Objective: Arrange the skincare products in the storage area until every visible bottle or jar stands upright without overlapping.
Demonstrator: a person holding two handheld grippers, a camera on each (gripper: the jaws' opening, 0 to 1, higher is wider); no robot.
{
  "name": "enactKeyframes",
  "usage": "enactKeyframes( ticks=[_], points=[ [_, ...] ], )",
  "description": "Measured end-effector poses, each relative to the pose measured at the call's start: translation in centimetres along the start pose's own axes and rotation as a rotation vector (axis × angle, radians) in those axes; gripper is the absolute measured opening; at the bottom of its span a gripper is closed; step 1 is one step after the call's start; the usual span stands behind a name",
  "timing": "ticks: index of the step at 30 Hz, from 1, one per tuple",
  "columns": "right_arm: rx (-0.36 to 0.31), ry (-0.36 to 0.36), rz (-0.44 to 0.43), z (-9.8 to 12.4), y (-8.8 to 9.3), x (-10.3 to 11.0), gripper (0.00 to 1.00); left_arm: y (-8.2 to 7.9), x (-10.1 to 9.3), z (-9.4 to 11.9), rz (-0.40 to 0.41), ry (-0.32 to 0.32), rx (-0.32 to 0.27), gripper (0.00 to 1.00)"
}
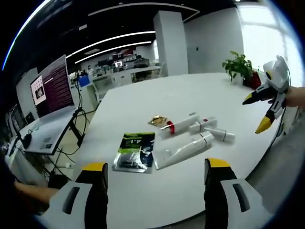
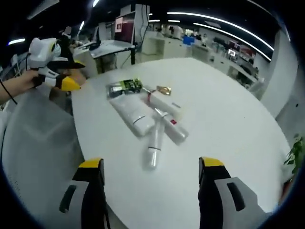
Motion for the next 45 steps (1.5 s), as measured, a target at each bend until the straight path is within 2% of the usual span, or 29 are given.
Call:
enactKeyframes(
  ticks=[8,18,23,29,36,45],
  points=[
    [0.043,-0.041,0.055,-2.1,-0.8,0.3,0.75,0.0,0.0,0.0,-0.003,-0.001,0.001,0.77],
    [0.065,-0.114,0.132,-5.2,-2.9,0.9,0.65,0.2,-0.2,-0.1,-0.013,0.002,0.013,0.77],
    [0.080,-0.147,0.201,-6.8,-3.7,1.5,0.64,0.2,0.1,0.0,-0.007,-0.007,0.012,0.77],
    [0.101,-0.190,0.243,-8.4,-4.3,2.2,0.62,0.3,0.2,0.0,0.000,-0.018,0.013,0.76],
    [0.128,-0.232,0.332,-10.7,-5.4,3.0,0.61,0.2,0.0,0.0,-0.040,-0.014,0.021,0.76],
    [0.162,-0.288,0.416,-13.7,-6.5,4.1,0.59,0.5,0.1,-0.1,-0.037,-0.013,0.027,0.76]
  ],
)
Point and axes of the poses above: the point that each gripper's makers call its tool centre point, and the gripper's own axes: z roughly backward along the fingers, x roughly to its left, y roughly out of its underside, the point moved 3 cm from there along z, roughly backward along the fingers, and after that the axes turned 2 degrees about -x, right-handed, at the moved point
